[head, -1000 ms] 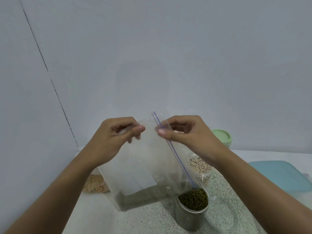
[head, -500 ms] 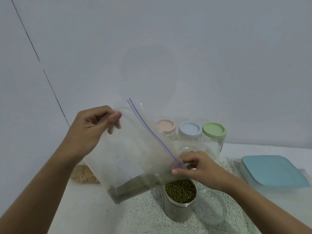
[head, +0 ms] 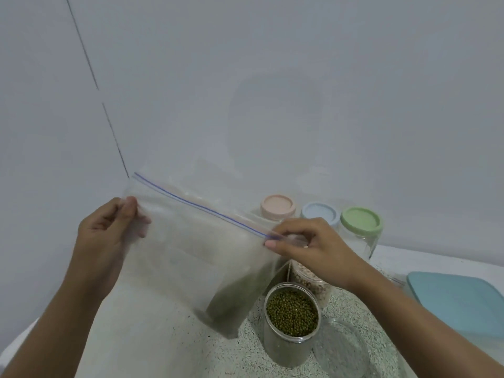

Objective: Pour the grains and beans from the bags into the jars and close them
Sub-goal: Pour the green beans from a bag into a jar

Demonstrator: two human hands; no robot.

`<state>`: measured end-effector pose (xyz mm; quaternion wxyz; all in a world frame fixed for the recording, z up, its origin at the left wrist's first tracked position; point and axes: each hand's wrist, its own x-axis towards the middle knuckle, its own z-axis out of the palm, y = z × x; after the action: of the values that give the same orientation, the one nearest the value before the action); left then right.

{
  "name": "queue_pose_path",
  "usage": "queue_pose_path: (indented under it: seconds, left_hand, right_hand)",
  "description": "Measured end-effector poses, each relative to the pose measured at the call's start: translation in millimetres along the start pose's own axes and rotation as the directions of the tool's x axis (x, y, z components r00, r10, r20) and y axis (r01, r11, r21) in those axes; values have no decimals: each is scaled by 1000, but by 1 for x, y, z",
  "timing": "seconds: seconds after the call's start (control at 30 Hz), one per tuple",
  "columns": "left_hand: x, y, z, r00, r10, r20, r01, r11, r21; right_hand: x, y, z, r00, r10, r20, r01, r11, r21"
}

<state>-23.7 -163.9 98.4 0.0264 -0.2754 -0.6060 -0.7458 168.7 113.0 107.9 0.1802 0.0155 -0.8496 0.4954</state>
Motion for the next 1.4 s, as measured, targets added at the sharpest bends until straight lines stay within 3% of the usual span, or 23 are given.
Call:
queue_pose_path:
  seconds: [0.3, 0.4, 0.53, 0.7, 0.87, 1.0, 1.07, 1.2, 1.33, 1.4]
  left_hand:
    - [-37, -53, -51, 960, -261, -105, 261, 965, -17]
    - [-33, -49, -58, 961, -273, -52, 272, 962, -33]
    - [-16, -44, -71, 962, -267, -65, 259, 960, -111]
    - [18, -41, -106, 973, -214, -90, 207, 975, -80]
    - [61, -35, -149, 988, -113, 102, 97, 983, 153]
    - [88, -40, -174, 964, -116, 238, 26, 936, 351]
    - [98, -43, -182, 949, -124, 288, -35, 871, 490]
    - [118, -41, -186, 876, -69, 478, -321, 656, 683]
    - [131, -32, -151, 729, -175, 661, -590, 328, 738]
    - [134, -37, -132, 633, -255, 731, -691, 240, 682]
  right_hand:
    - [37, -4, 52, 998, -27, 62, 33, 995, -98]
    - [50, -6, 67, 998, -38, 49, 42, 997, -72]
    - [67, -9, 85, 1000, 11, 8, -11, 996, 89]
    - [90, -25, 101, 999, 39, 19, -43, 961, 273]
    - [121, -34, 137, 992, 120, -27, -108, 954, 279]
    - [142, -30, 170, 982, 182, -53, -171, 971, 170]
    - [148, -27, 179, 985, 154, -81, -153, 988, 16]
    - [161, -33, 179, 995, 95, -26, -98, 934, -344]
    - [177, -40, 186, 989, 138, 44, -87, 810, -580]
    - [185, -42, 194, 981, 176, 82, -67, 702, -709]
